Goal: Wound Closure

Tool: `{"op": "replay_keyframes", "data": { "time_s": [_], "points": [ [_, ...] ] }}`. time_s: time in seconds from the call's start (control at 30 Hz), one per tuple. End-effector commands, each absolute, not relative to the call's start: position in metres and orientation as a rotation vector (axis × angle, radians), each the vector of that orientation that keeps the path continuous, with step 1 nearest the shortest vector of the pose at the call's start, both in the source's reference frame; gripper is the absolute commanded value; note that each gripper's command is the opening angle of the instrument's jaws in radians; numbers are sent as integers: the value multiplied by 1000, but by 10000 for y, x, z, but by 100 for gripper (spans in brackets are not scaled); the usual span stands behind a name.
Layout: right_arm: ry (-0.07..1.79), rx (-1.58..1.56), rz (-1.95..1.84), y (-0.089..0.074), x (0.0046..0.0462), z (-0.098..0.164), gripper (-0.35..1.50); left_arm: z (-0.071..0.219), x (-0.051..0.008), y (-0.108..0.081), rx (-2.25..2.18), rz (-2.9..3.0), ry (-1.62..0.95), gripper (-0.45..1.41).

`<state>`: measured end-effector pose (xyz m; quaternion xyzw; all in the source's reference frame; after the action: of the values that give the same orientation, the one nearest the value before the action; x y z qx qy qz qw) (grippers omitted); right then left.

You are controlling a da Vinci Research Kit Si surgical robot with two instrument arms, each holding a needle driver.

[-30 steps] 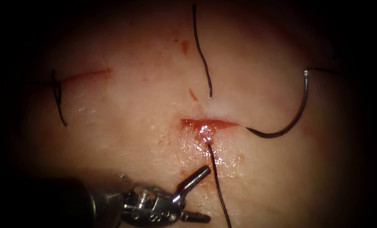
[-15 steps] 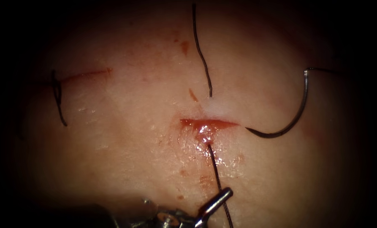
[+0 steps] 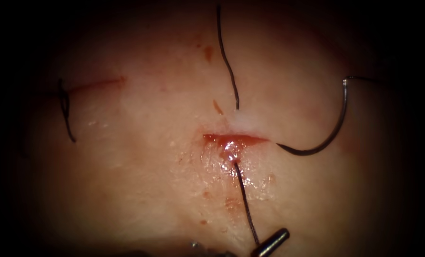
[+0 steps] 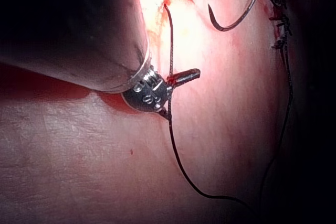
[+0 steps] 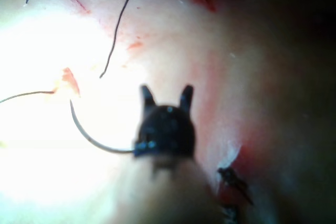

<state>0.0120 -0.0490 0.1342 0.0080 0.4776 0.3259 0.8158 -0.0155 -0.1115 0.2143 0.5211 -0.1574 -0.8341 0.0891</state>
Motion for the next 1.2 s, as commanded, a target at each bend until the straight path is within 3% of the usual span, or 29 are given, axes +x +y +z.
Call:
{"op": "replay_keyframes", "data": {
  "time_s": [0.03, 0.37, 0.43, 0.5, 0.53, 0.57, 0.9, 1.07, 1.2],
  "points": [
    [1021, 19, 694, -491, 127, 1347, 135, 2150, -159, -1122, 1551, -2482, -467, 104],
    [1024, 19, 685, -493, 129, 1347, 135, 2148, -163, -1119, 1563, -2498, -455, 99],
    [1024, 19, 685, -494, 129, 1347, 135, 2146, -165, -1121, 1575, -2511, -444, 89],
    [1024, 19, 685, -495, 131, 1347, 135, 2141, -165, -1123, 1591, -2520, -427, 27],
    [1025, 21, 683, -495, 131, 1347, 135, 2137, -162, -1123, 1618, -2533, -397, -28],
    [1027, 23, 682, -496, 132, 1347, 135, 2135, -160, -1122, 1634, -2542, -379, -45],
    [1079, 115, 633, -518, 162, 1336, 130, 2105, -110, -1087, 1856, -2559, -234, -45],
    [1125, 170, 546, -543, 210, 1324, 130, 2097, -91, -1074, 1926, -2532, -196, -45],
    [1166, 212, 448, -578, 284, 1324, 128, 2093, -83, -1064, 2015, -2470, -148, -45]
  ]
}}
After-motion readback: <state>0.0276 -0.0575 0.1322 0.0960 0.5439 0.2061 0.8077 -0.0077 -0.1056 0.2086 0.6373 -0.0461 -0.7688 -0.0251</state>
